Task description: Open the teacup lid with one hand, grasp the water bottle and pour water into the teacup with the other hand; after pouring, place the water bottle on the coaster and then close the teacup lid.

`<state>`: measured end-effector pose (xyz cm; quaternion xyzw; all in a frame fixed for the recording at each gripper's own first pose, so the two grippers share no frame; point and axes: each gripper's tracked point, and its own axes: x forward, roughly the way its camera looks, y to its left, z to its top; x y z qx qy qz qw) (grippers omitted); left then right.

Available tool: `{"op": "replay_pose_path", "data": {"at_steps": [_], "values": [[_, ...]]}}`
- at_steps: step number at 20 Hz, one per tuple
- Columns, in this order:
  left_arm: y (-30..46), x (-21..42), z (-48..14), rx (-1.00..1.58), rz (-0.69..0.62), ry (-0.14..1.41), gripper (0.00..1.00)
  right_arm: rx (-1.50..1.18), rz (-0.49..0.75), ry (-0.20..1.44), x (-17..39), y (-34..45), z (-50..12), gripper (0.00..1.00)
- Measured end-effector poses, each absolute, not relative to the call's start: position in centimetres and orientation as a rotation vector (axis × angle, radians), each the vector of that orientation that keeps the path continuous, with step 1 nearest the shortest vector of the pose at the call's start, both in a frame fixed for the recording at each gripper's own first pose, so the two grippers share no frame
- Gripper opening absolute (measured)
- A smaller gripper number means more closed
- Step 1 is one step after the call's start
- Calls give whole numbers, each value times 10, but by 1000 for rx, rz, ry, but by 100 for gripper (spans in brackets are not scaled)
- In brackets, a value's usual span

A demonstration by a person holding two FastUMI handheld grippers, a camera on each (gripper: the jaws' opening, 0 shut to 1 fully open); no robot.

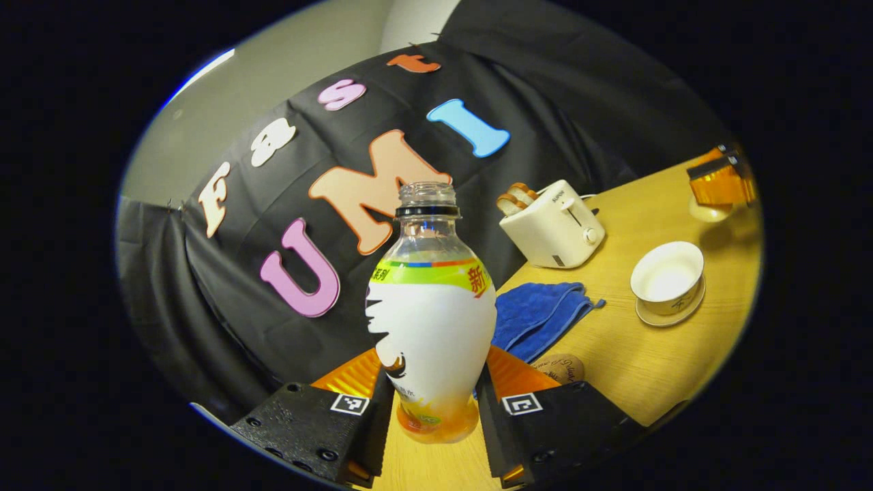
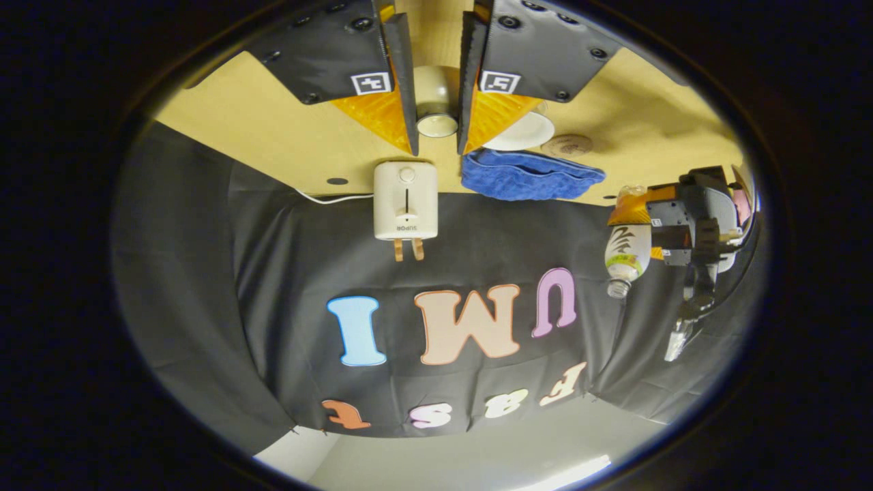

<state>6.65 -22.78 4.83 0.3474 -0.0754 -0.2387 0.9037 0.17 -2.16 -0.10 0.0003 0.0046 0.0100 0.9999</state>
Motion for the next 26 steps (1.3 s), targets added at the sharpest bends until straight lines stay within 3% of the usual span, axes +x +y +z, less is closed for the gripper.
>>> {"op": "replay_pose_path", "data": {"at_steps": [15,26], "values": [[-297,60,2,1205,-626,-224,54,0,-4,9,2,-36,-1,33],[-298,59,-14,1491,-664,-241,54,-1,-11,7,3,-40,0,34]]}}
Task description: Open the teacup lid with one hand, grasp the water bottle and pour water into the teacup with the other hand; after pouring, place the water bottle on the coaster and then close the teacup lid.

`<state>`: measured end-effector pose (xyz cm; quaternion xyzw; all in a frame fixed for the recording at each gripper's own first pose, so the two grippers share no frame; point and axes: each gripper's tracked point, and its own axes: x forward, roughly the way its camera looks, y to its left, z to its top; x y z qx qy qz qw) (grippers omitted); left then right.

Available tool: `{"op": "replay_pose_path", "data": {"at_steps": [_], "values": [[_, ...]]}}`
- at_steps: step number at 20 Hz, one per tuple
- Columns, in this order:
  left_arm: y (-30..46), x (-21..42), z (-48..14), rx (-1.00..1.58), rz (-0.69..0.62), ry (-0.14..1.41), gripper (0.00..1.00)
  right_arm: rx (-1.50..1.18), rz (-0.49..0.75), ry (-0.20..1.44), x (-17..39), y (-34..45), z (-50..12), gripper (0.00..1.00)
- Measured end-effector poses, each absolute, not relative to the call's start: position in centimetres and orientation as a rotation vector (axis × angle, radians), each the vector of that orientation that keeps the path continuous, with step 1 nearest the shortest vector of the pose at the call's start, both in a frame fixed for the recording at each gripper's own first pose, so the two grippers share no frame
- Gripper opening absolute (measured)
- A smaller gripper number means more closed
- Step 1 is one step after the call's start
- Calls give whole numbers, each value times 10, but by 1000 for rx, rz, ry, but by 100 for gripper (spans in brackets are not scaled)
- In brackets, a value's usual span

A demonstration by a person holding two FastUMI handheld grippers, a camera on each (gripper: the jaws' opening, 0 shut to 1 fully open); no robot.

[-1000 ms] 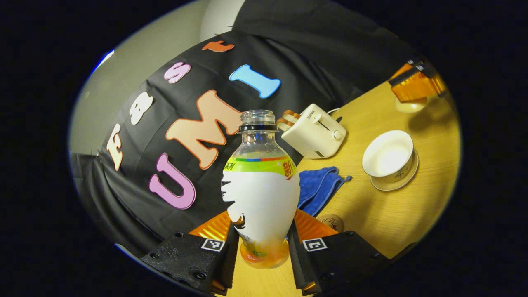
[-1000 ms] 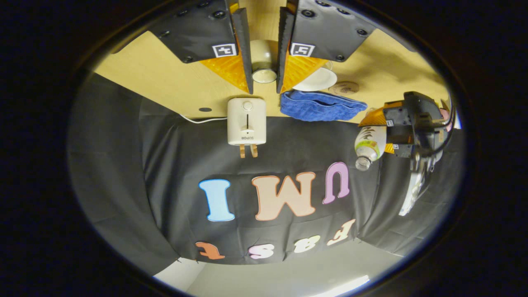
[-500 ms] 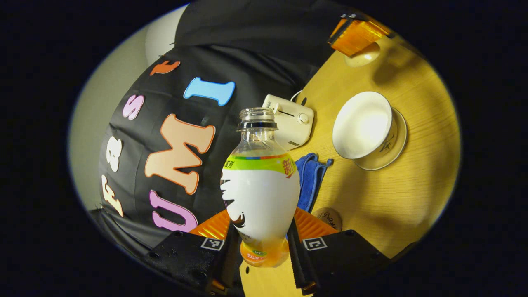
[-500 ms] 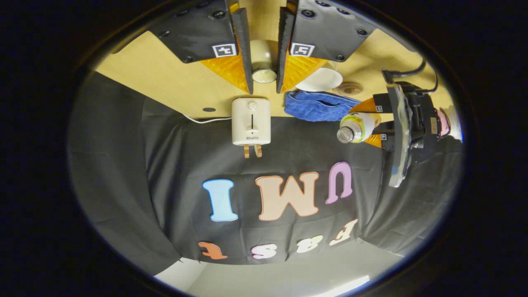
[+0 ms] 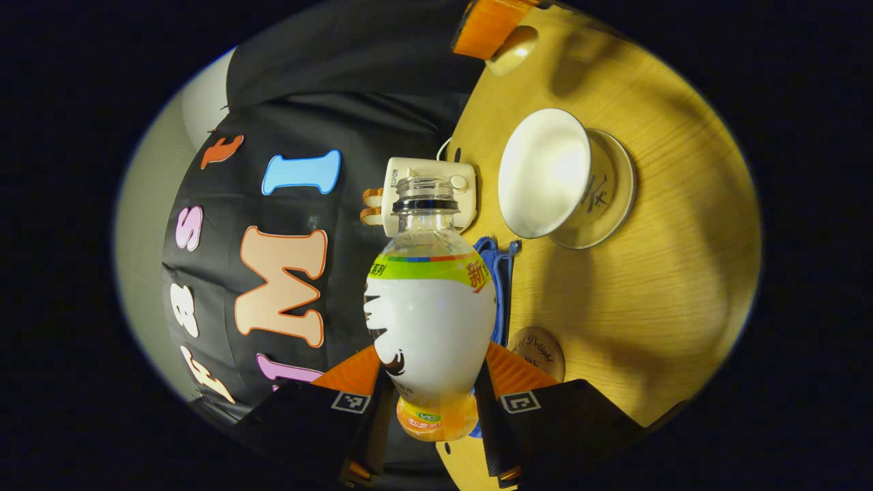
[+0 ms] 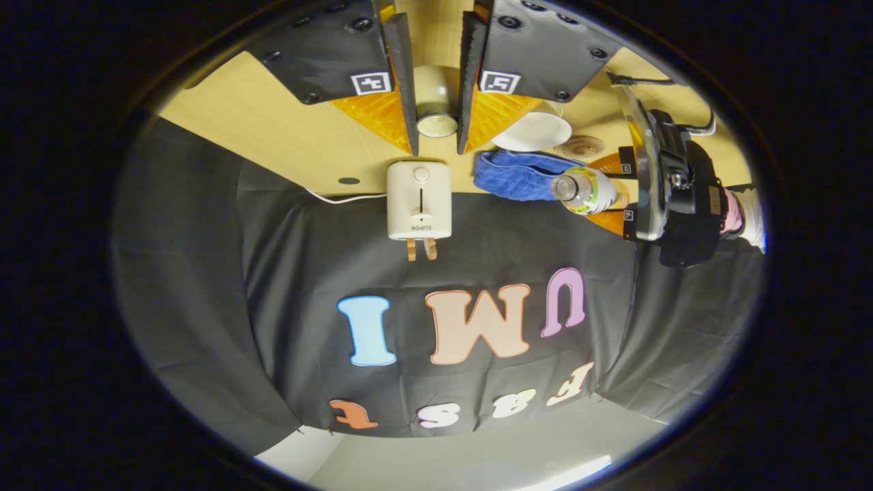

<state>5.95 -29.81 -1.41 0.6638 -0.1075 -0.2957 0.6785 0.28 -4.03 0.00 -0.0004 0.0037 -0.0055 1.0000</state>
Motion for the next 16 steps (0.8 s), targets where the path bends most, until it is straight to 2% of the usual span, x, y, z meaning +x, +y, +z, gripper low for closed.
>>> {"op": "replay_pose_path", "data": {"at_steps": [16], "values": [[-292,66,-24,1774,-686,-256,54,-1,-13,6,4,-42,0,32]]}}
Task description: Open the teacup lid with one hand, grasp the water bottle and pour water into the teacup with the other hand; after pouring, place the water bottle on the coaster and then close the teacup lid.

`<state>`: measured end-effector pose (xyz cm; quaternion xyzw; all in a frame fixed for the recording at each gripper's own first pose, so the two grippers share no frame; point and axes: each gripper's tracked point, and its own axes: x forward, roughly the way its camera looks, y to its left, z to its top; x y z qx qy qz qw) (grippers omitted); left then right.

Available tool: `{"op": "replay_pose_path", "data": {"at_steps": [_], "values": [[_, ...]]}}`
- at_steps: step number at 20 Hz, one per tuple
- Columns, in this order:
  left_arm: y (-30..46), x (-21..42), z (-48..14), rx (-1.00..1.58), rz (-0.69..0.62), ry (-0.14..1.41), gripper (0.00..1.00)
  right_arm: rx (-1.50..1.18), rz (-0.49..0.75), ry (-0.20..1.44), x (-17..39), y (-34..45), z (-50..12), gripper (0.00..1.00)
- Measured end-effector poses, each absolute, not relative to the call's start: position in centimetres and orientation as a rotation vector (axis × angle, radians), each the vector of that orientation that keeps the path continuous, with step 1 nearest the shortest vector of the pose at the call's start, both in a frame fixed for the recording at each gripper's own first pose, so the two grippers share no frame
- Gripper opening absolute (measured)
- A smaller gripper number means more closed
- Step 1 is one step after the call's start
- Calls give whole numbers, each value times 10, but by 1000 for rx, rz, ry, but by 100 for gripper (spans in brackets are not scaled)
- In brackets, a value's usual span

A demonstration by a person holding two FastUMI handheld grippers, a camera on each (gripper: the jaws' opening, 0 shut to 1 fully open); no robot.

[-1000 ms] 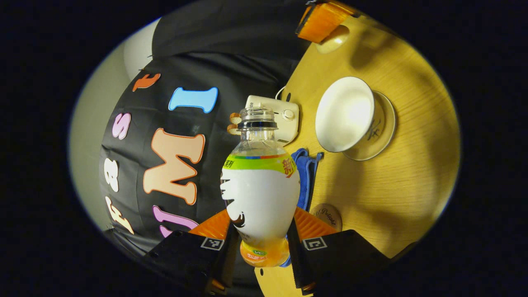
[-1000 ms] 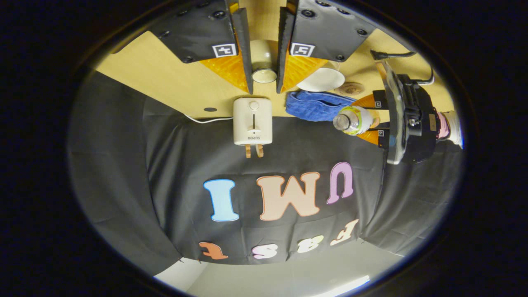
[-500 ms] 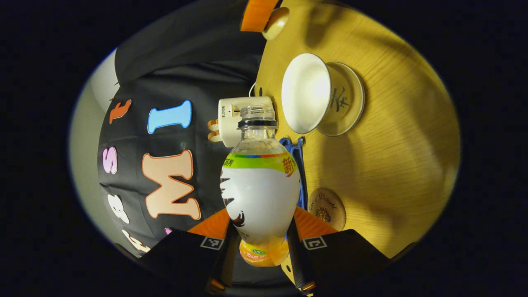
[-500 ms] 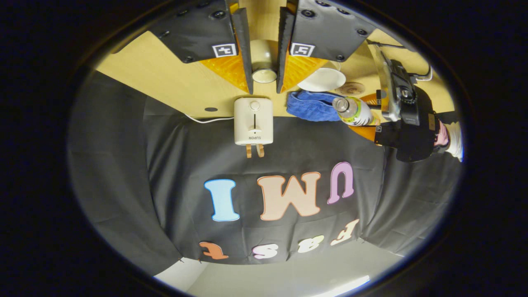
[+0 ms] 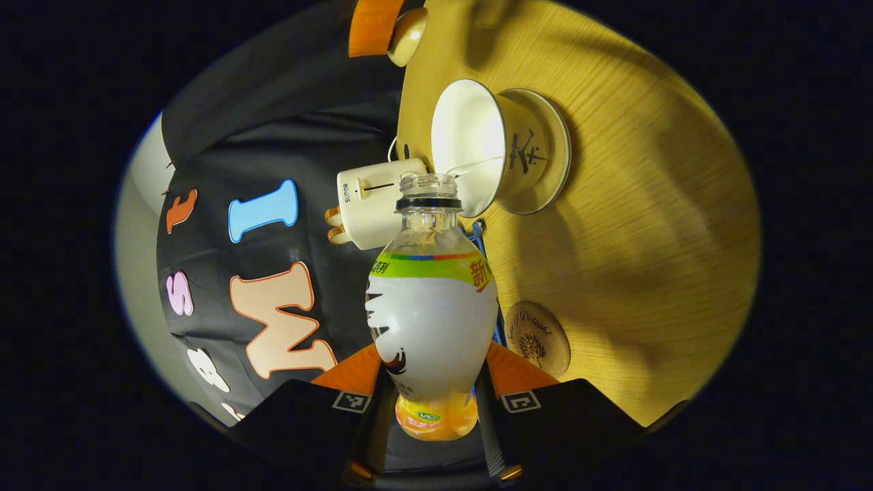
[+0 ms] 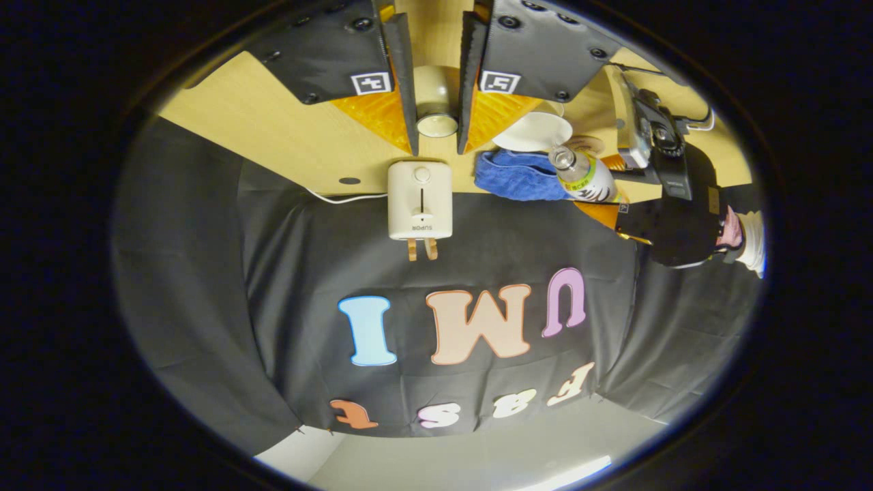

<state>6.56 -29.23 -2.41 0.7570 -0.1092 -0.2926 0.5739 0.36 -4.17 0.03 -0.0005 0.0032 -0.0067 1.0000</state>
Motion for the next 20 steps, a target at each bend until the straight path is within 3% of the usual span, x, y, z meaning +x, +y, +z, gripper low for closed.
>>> {"op": "replay_pose_path", "data": {"at_steps": [20], "values": [[-295,73,8,2057,-670,-315,54,-2,-12,5,4,-41,0,32]]}}
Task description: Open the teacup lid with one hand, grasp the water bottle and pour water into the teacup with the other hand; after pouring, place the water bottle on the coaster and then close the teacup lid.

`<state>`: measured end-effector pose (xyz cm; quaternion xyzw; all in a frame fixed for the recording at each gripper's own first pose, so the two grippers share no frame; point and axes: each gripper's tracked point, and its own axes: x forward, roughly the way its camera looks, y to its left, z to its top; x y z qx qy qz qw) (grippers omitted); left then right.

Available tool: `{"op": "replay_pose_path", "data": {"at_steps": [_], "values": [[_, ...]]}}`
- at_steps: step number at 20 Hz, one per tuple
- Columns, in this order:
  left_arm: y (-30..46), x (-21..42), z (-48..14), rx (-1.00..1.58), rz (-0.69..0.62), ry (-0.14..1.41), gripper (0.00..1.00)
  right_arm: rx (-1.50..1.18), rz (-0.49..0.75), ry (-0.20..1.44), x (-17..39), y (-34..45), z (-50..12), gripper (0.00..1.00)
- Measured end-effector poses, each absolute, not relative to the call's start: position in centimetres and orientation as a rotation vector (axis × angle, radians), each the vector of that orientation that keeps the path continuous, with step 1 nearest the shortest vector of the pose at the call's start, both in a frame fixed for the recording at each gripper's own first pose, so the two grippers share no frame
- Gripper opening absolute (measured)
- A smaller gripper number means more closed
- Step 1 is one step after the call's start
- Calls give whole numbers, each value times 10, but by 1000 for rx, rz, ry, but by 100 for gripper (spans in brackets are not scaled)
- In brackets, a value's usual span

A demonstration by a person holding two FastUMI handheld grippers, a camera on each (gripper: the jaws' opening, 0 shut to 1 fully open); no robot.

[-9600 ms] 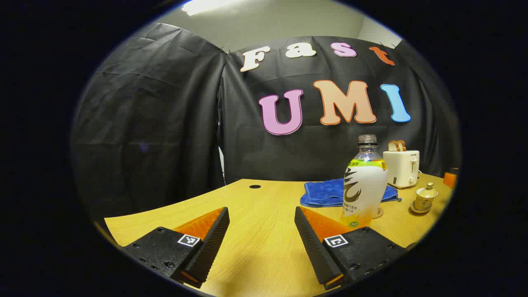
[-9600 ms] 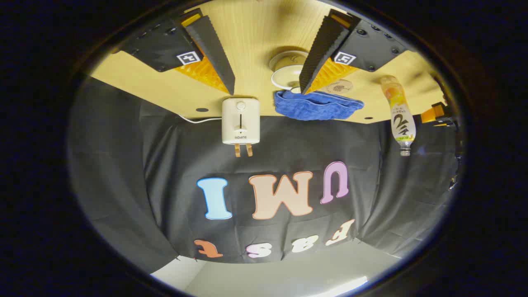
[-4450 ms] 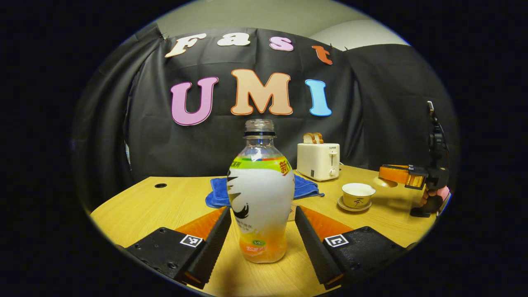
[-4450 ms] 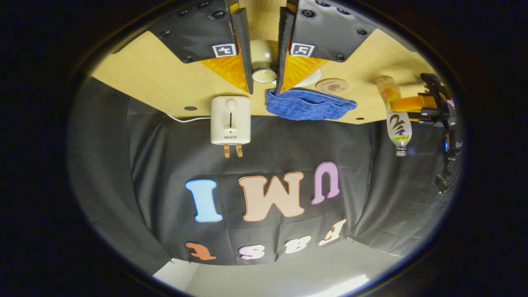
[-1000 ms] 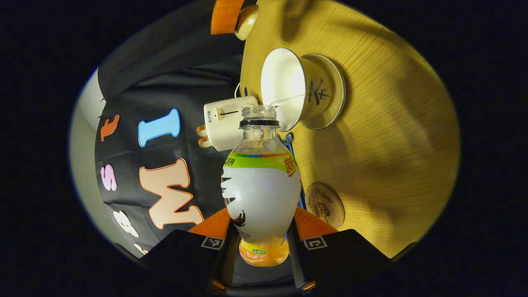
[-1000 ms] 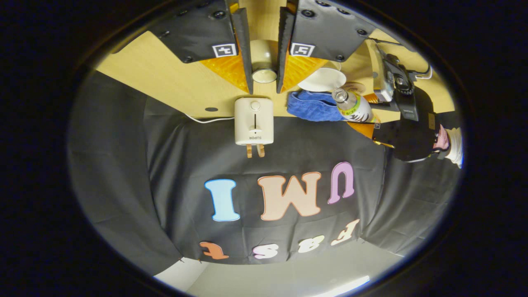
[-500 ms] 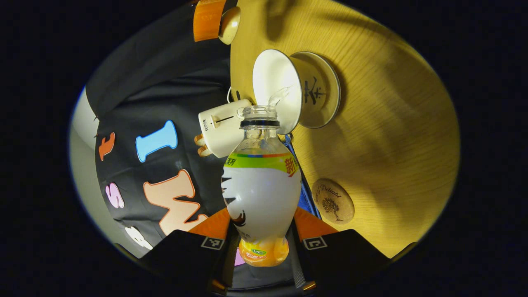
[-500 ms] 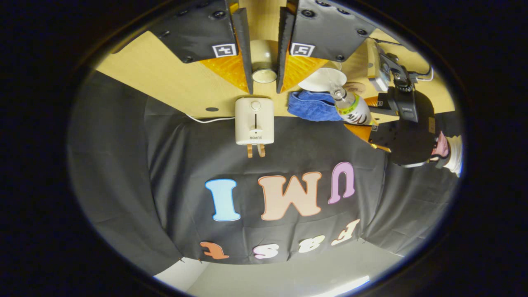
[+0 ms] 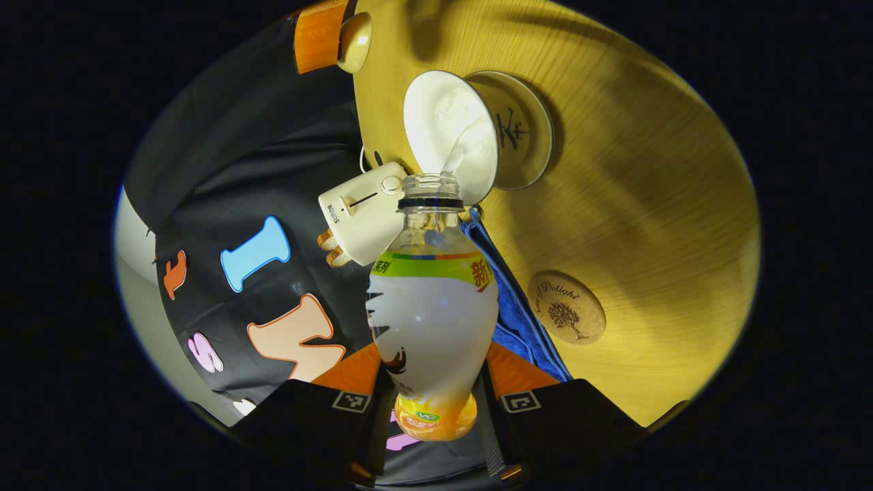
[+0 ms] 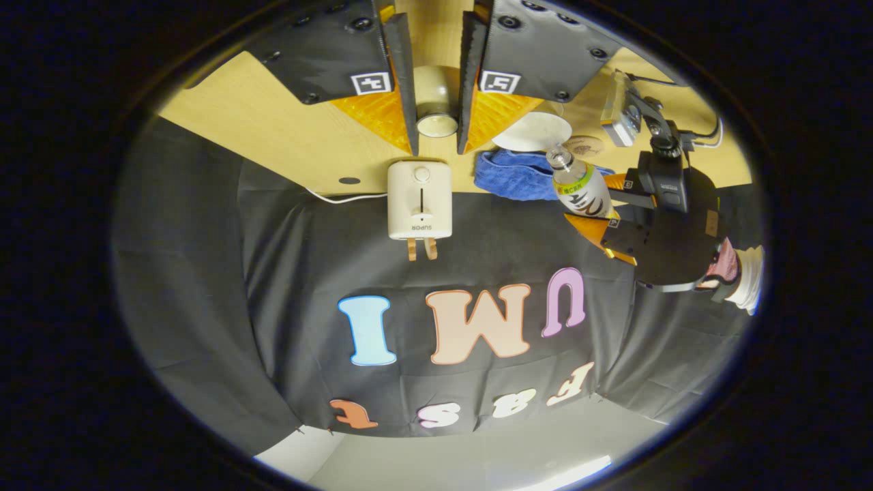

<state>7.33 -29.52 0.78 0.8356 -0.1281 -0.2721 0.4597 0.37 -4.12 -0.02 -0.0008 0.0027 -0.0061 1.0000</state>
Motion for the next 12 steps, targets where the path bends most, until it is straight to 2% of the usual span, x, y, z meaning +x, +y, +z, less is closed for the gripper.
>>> {"op": "replay_pose_path", "data": {"at_steps": [12], "values": [[-297,73,19,2158,-653,-338,54,-2,-11,5,4,-41,-1,32]]}}
